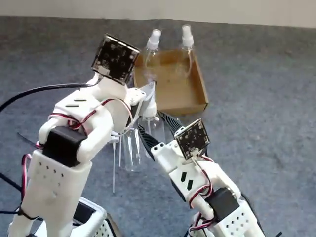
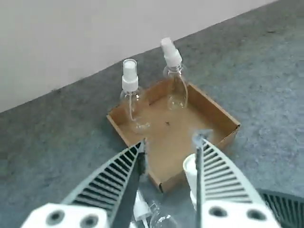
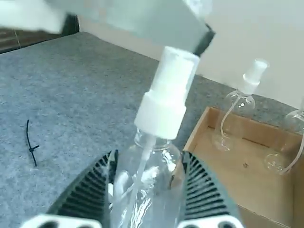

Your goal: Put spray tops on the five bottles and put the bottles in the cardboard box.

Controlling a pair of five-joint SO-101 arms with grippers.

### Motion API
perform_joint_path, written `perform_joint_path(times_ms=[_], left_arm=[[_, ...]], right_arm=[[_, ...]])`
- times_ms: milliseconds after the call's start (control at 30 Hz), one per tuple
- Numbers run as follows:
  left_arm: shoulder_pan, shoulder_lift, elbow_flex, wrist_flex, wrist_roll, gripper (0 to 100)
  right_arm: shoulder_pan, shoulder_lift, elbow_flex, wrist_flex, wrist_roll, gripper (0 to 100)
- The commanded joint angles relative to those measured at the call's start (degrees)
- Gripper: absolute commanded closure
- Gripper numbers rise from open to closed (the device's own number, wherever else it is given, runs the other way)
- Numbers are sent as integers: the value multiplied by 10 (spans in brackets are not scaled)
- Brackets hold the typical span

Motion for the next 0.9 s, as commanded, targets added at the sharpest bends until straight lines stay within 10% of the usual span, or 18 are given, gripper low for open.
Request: perform_joint_path(times_ms=[0, 867], left_arm=[[-7, -1, 16, -14, -10, 833], [-45, -154, -68, 119, -11, 829]], right_arm=[[-2, -8, -9, -1, -5, 995], [44, -1, -62, -19, -5, 995]])
